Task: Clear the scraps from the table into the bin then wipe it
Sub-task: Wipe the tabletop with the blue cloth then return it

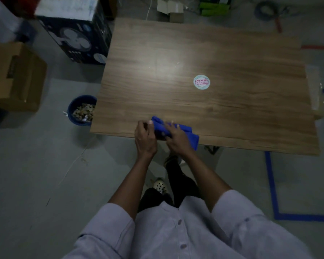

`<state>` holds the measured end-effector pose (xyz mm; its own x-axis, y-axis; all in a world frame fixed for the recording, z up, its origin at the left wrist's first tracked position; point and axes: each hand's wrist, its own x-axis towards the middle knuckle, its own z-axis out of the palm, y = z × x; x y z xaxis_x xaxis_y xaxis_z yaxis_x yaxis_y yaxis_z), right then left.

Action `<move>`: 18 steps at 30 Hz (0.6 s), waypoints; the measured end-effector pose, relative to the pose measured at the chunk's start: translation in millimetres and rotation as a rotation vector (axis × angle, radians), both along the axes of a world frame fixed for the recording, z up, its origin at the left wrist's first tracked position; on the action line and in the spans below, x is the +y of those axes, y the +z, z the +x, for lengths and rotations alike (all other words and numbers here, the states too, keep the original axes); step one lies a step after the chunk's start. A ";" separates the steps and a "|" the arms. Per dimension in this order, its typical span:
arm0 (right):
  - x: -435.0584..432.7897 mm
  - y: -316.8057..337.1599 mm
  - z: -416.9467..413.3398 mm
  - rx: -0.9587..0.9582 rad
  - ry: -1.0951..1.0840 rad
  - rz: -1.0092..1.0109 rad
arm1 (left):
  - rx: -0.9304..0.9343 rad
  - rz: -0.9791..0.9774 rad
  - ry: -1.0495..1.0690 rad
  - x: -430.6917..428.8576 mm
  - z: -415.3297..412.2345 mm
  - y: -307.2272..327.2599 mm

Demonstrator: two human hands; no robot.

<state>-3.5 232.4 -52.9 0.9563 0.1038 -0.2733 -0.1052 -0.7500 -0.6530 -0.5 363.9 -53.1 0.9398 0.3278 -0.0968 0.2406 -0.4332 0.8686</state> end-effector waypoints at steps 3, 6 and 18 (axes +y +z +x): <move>-39.4 23.1 9.1 -0.136 -0.435 0.005 | -0.054 0.068 0.013 12.6 14.0 -6.1; -35.4 23.0 25.9 -0.015 -0.357 -0.071 | -0.092 0.147 -0.020 19.1 23.9 -15.2; -23.6 -30.2 6.8 -0.200 0.088 -0.471 | -0.196 0.512 -0.328 21.1 59.6 -50.9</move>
